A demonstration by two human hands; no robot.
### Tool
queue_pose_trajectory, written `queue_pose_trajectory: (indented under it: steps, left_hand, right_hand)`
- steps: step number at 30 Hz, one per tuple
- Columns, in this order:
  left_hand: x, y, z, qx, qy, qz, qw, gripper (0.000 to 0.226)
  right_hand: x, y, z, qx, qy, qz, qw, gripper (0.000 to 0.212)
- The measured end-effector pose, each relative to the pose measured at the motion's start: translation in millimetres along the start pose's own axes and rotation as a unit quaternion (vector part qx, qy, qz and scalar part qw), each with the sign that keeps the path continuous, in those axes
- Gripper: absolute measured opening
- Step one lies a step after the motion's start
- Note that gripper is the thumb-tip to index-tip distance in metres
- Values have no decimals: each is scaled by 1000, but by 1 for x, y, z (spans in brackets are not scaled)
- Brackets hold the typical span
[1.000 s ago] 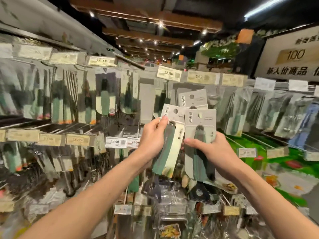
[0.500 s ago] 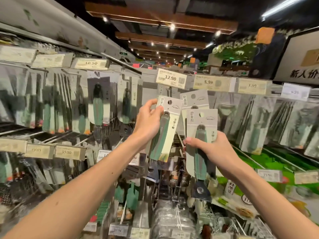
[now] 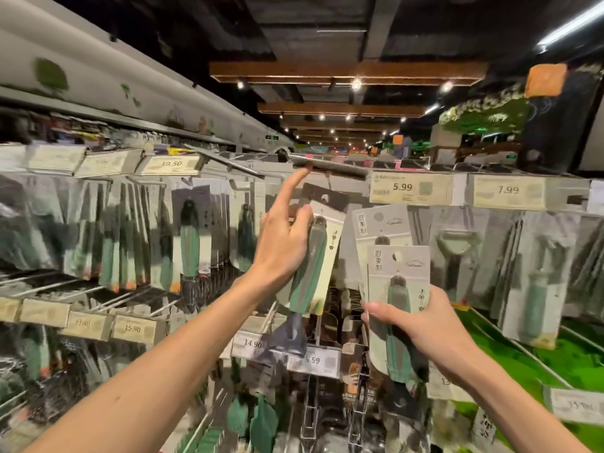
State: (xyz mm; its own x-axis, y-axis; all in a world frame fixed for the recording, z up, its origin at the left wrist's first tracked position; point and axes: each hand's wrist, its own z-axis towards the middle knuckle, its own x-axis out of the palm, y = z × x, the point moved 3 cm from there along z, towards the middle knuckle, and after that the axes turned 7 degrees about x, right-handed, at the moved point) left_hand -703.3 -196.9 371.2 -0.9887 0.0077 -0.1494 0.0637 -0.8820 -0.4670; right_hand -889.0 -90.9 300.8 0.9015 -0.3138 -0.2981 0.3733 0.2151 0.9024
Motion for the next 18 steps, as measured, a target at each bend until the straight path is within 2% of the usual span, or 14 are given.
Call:
queue_pose_trajectory:
  steps: [9, 18]
  left_hand:
    - [12, 34, 11, 80, 6, 78, 994, 76]
    - [23, 51, 17, 130, 1, 160, 979, 104]
  right_hand:
    - [2, -4, 22, -18, 40, -9, 999, 26]
    - [7, -5, 31, -27, 64, -5, 998, 41]
